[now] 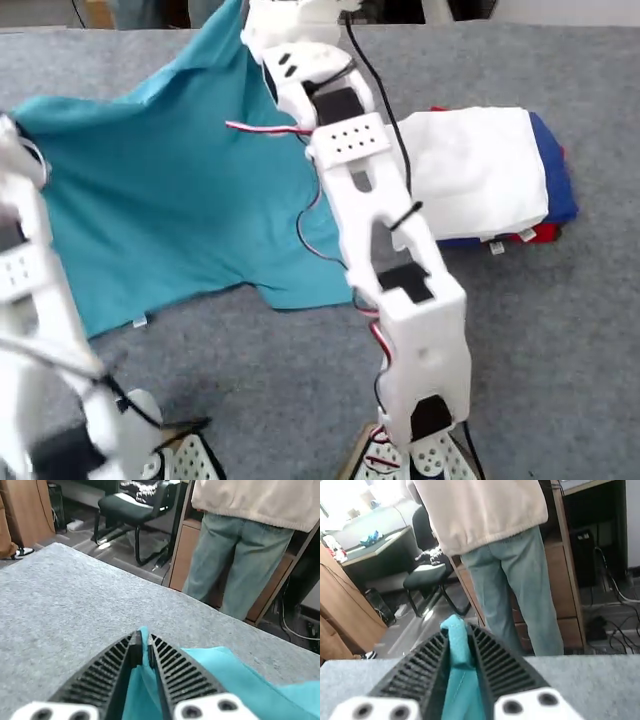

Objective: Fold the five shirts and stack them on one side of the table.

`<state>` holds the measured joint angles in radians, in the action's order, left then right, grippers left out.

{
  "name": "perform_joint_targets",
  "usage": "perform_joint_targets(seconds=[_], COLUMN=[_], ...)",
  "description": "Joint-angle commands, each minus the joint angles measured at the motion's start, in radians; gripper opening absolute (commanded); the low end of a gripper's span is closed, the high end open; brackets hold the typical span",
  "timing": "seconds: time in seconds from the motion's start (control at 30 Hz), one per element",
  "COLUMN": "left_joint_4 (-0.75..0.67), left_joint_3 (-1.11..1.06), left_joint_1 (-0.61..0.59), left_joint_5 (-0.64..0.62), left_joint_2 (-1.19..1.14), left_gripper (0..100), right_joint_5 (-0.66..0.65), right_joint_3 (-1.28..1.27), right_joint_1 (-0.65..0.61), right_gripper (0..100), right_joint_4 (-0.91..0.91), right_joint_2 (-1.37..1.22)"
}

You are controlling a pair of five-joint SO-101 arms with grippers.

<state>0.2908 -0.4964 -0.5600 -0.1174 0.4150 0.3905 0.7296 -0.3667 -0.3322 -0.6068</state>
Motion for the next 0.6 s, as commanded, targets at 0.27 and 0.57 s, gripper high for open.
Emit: perform_joint_targets(seconds=[0.27, 0.57], left_joint_4=[0.315, 0.442], left_joint_3=[0.36, 0.156], left_joint_1=[0.01, 0.064], left_joint_5=[0.012, 0.103], left_joint_2=[-0.393, -0.391], left_gripper=[3, 3], right_joint_5=[0.008, -0.078], right_joint_3=[0.782, 0.941], right_joint_1=[0.044, 0.037], right_gripper=[1.5, 1.5], right_joint_4=[-0.631, -1.142], right_joint_2=[-0.372, -0.475])
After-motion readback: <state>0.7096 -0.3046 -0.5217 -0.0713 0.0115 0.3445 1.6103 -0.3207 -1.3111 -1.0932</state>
